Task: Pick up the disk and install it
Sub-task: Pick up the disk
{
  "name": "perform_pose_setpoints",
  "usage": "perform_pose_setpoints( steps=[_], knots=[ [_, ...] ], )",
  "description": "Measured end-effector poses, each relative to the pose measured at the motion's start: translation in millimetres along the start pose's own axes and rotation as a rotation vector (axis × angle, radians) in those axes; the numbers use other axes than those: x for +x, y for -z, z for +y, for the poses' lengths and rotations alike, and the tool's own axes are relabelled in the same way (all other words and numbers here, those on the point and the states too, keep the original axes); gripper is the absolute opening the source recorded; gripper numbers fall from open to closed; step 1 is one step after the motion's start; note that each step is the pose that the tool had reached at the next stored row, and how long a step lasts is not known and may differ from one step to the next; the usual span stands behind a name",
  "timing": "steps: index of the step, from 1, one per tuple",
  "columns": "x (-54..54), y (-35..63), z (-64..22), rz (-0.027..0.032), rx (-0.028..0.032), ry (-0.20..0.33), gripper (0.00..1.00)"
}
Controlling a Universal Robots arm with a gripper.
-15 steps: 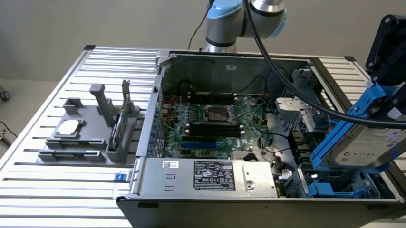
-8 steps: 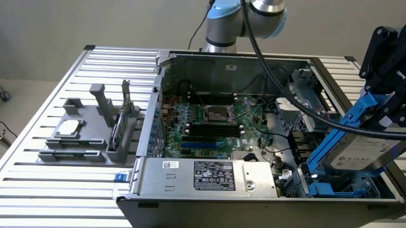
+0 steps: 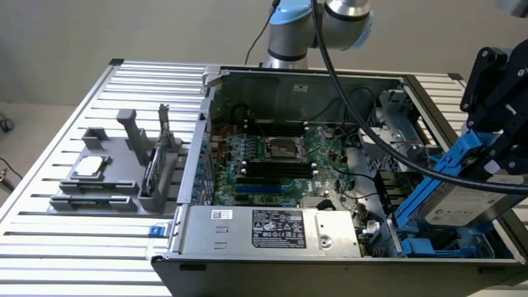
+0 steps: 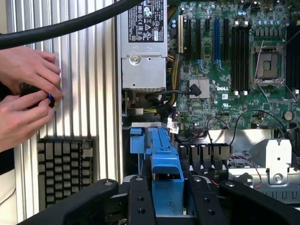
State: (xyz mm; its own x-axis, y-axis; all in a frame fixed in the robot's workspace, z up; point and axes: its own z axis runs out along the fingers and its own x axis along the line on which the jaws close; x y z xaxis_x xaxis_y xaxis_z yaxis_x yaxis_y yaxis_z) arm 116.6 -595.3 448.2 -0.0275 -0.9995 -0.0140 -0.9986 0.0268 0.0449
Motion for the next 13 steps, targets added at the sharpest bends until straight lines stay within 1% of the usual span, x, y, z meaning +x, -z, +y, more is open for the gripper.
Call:
perform_pose_setpoints(
  steps=[7,13],
  knots=[
    [0.0,-0.3,-1.1,0.0001,0.0000,0.002,0.33],
    [0.0,-0.8,-1.2,0.0008,-0.0006,0.022,0.33]
  ],
)
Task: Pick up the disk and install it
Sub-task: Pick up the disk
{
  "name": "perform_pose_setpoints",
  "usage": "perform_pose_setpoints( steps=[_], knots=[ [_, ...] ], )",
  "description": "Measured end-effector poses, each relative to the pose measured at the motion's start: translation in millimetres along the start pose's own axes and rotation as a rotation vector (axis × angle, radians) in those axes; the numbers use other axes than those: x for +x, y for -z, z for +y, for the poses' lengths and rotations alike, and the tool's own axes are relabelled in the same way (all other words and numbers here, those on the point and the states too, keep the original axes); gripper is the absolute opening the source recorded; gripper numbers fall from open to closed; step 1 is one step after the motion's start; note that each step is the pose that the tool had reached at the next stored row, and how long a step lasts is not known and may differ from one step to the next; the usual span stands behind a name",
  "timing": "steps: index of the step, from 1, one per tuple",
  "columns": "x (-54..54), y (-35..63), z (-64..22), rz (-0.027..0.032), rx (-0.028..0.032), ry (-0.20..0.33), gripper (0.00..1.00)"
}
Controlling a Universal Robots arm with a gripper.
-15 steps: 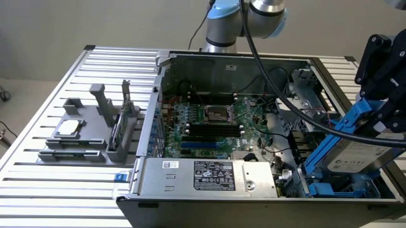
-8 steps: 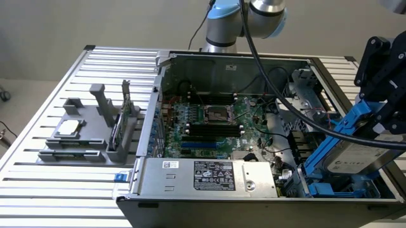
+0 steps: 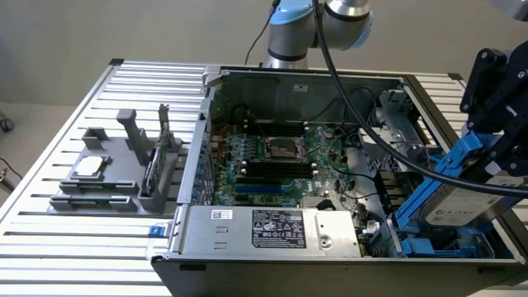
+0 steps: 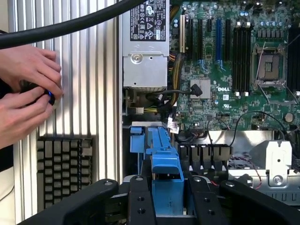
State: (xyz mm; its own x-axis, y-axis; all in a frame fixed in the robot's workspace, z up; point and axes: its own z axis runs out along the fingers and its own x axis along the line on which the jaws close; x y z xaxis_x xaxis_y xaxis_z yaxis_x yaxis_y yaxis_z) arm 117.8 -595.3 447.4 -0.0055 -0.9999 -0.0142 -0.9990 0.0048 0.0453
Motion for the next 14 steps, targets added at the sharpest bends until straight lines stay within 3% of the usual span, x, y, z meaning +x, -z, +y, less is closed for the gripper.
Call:
perform_pose_setpoints(
  steps=[14],
  knots=[
    [0.1,-6.9,-0.3,0.0008,-0.0003,0.015,0.33]
  ],
)
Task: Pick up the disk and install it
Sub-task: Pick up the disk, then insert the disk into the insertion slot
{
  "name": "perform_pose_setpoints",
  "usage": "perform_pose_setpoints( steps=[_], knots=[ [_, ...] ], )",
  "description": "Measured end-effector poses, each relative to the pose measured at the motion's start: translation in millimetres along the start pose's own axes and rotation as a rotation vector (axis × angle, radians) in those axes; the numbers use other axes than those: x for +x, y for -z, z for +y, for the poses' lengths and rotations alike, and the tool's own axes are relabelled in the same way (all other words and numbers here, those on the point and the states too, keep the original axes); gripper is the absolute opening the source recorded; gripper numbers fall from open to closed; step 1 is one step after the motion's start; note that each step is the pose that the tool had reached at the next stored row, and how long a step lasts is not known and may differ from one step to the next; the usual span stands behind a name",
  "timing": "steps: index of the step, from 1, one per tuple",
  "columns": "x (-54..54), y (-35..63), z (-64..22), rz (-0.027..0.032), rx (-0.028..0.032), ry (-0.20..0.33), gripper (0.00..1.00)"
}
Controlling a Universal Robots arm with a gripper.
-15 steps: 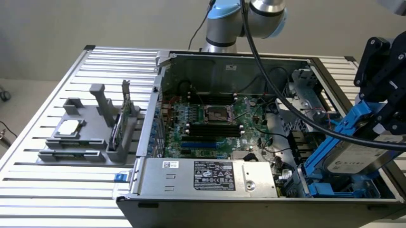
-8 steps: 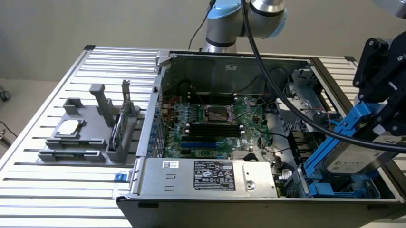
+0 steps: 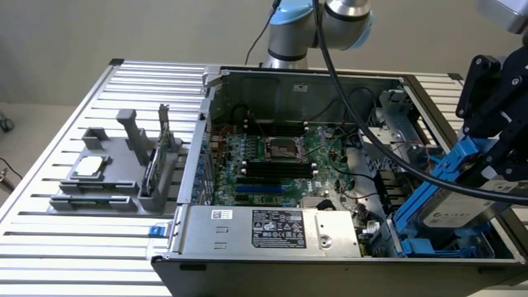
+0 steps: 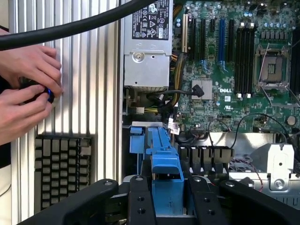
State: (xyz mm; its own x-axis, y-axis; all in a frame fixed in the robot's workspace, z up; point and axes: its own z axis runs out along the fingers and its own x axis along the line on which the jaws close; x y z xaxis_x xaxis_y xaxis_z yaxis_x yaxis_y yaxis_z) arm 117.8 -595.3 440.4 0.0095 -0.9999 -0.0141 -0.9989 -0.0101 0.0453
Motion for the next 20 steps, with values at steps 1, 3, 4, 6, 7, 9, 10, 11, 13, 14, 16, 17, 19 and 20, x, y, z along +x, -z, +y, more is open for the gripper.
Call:
perform_pose_setpoints(
  steps=[1,3,4,6,7,9,10,11,13,14,16,17,19,20],
  knots=[
    [0.0,-0.6,-0.1,-0.0001,0.0000,0.000,0.33],
    [0.0,-1.6,-0.4,-0.0002,0.0001,0.000,0.33],
    [0.0,-1.9,-0.6,0.0001,0.0000,0.000,0.33],
    [0.0,-2.7,-0.9,0.0000,0.0000,0.000,0.33],
    [-0.1,-3.2,-1.0,0.0000,0.0000,0.000,0.33],
    [-0.1,-4.2,-1.2,0.0000,0.0001,0.000,0.33],
    [-0.1,-4.9,-1.3,-0.0002,0.0000,0.000,0.33],
    [-0.2,-5.6,-1.4,0.0000,0.0000,0.000,0.33],
    [-0.1,-7.2,-1.5,0.0000,0.0000,0.000,0.33],
    [-0.1,-8.0,-1.5,-0.0001,0.0001,0.000,0.33],
    [-0.1,-9.4,-1.6,0.0000,0.0000,0.000,0.33],
    [-0.1,-10.0,-1.6,0.0000,0.0001,0.000,0.33],
    [-0.1,-11.2,-1.7,0.0000,0.0001,0.000,0.33],
    [-0.1,-11.7,-1.7,0.0000,0.0001,0.000,0.33]
  ],
)
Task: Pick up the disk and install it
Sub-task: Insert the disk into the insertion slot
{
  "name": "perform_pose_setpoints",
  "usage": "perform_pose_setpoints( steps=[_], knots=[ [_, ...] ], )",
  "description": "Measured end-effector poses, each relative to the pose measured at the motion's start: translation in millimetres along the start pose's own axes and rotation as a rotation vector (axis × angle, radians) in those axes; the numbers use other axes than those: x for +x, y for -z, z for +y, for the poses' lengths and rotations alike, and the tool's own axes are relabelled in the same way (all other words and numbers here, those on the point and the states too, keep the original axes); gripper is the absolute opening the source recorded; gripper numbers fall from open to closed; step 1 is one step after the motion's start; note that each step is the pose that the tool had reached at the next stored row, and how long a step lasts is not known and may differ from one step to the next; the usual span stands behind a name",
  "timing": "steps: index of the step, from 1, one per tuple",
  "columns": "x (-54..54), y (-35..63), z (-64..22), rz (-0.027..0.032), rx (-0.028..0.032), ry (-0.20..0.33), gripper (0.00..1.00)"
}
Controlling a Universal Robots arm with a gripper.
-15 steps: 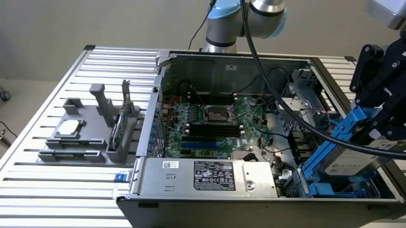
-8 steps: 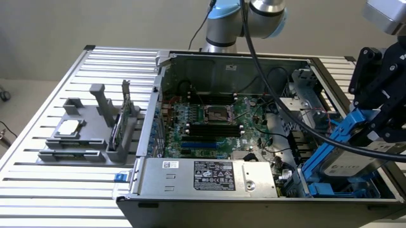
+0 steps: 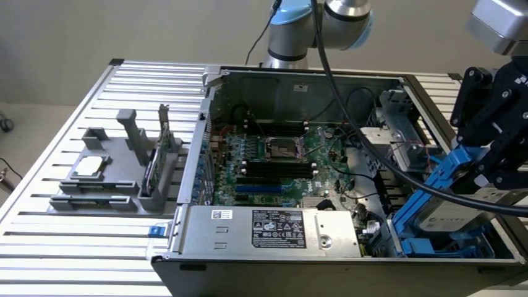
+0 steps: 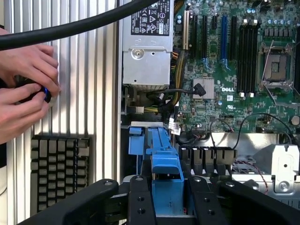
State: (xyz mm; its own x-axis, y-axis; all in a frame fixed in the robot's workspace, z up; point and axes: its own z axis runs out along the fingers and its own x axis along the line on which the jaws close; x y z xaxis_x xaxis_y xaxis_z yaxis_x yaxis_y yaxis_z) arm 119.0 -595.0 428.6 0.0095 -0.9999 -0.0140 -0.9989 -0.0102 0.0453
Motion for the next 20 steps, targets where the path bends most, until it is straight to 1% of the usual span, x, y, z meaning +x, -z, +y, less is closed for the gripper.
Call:
perform_pose_setpoints(
  steps=[10,18,19,20],
  knots=[
    [-3.9,-6.8,-0.4,-0.0001,0.0000,0.000,0.33],
    [-4.7,-11.3,-0.6,0.0001,0.0000,0.000,0.33],
    [-4.7,-12.0,-0.6,-0.0007,0.0000,0.000,0.33],
    [-4.7,-12.2,-0.6,0.0001,-0.0001,0.000,0.34]
  ],
)
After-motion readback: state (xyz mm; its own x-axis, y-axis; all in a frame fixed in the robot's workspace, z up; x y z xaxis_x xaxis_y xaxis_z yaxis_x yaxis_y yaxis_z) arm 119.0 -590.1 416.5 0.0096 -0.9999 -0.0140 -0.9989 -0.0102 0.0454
